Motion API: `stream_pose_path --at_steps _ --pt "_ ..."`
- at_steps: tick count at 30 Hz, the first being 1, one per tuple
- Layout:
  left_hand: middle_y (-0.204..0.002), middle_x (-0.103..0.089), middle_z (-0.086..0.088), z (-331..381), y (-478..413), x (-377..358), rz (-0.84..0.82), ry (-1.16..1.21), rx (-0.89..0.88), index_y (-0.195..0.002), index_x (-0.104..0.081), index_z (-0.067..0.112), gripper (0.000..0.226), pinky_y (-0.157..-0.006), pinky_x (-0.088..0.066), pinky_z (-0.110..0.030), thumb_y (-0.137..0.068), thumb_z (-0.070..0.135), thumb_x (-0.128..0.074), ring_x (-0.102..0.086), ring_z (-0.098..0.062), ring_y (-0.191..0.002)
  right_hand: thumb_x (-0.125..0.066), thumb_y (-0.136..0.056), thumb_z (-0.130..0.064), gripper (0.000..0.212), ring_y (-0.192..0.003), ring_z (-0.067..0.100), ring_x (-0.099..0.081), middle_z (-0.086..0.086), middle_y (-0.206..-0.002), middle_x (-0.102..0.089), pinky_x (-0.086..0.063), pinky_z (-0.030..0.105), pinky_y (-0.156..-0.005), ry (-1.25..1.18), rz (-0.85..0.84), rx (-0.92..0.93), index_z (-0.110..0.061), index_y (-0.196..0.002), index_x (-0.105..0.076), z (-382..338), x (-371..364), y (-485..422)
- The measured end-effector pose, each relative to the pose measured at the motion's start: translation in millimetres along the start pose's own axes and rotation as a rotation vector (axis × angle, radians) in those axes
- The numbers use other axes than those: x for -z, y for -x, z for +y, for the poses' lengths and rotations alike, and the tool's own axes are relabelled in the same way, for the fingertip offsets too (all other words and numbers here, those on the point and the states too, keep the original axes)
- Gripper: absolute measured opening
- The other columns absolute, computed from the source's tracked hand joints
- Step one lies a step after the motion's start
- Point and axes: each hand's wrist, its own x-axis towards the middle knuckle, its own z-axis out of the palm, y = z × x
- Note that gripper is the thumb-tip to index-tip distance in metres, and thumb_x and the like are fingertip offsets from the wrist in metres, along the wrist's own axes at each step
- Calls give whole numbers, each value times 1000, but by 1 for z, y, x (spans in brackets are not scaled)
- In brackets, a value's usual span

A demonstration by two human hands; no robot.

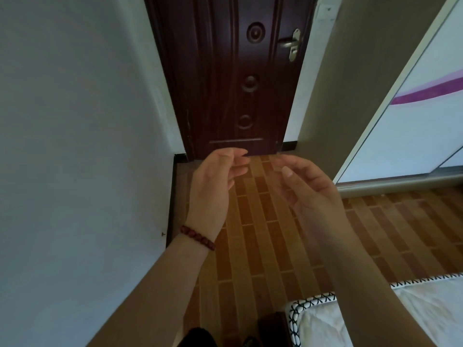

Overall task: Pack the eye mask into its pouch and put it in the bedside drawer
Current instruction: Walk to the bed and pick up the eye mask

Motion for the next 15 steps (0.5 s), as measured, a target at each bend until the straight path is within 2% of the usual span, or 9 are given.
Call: stream_pose_path --at_steps 7,12,15 --pt "-92 -73 13 -11 -81 -39 -86 7 23 -84 -67 36 27 -95 -47 -41 -89 39 -41 -67 -5 -92 -68 -76 -35 34 -106 26 -67 8 -110 -71 -53 39 -93 -25 100 -6 -15 -103 -68 6 30 -68" --pt "-90 -73 15 -21 -161 -81 -191 22 14 -81 -69 38 28 -94 -47 -38 -85 41 -42 -68 -4 -90 -66 -77 -29 24 -93 18 -72 1 -97 -75 -55 21 -73 -45 213 53 -16 -97 -71 4 53 -134" --pt "-88 -73 16 -21 -212 -106 -262 34 15 -78 -69 38 29 -94 -47 -38 -86 38 -42 -68 -3 -88 -65 -78 -34 23 -95 17 -71 -3 -99 -75 -55 19 -72 2 294 65 -21 -96 -71 -2 65 -176"
